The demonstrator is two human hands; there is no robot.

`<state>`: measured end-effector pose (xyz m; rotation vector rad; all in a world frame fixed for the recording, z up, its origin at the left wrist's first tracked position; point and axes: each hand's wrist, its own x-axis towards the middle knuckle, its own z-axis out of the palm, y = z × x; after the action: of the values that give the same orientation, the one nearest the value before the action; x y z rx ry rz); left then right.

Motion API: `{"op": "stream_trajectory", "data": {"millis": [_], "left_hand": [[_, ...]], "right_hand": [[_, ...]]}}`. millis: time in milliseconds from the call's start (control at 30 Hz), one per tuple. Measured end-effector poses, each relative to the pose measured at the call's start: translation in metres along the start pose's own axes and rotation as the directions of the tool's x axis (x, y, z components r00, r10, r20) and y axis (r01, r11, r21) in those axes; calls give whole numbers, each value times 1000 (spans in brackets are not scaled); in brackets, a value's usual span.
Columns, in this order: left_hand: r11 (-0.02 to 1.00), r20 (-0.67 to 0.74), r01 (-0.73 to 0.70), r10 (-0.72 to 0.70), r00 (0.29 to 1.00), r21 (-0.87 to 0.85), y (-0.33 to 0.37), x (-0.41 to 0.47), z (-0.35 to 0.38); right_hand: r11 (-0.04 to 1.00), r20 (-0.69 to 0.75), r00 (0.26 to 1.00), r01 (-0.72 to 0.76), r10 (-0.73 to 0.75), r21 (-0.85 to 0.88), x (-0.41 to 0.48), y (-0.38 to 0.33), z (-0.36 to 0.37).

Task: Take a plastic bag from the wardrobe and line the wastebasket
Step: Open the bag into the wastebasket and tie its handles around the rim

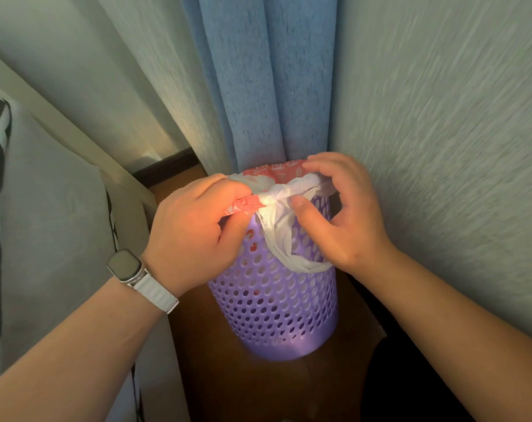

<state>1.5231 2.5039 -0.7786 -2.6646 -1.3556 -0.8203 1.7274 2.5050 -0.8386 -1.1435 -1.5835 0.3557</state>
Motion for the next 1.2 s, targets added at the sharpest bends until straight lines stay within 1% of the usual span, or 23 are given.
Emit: {"op": "stream_trajectory", "data": {"millis": [133, 267, 367, 500, 600, 700, 800, 900, 1033, 1200], "left_hand": [[1000, 17, -27, 27, 999, 0, 1, -1, 1], [999, 106, -43, 44, 993, -11, -1, 0, 1], [999, 163, -1, 6, 987, -33, 2, -1, 4], [1000, 200, 7, -11, 980, 24, 2, -3, 14], [996, 188, -3, -14, 982, 93, -3, -7, 21], [987, 187, -28, -2, 982, 159, -10, -11, 23], [985, 194, -36, 3, 981, 171, -14, -13, 25], [984, 201, -37, 1, 980, 176, -16, -16, 28], [975, 186, -54, 13, 983, 218, -17, -23, 35], [971, 155, -79, 44, 987, 224, -23, -37, 46]], "right_hand": [[1000, -3, 1000, -23, 23, 6, 1, 1, 2], [999, 29, 999, -29, 30, -39, -3, 2, 5], [996, 36, 999, -7, 10, -89, -6, 4, 7], [993, 53, 998, 23, -16, -118, -9, 6, 9], [989, 85, 996, 40, -29, -143, -9, 12, 11], [982, 184, 981, 86, -54, -169, -9, 17, 9], [972, 286, 956, 129, -69, -195, -9, 22, 8], [967, 352, 932, 165, -87, -196, -12, 28, 11], [966, 365, 927, 173, -93, -193, -15, 34, 15], [948, 353, 927, 220, -129, -231, -24, 36, 20]]}}
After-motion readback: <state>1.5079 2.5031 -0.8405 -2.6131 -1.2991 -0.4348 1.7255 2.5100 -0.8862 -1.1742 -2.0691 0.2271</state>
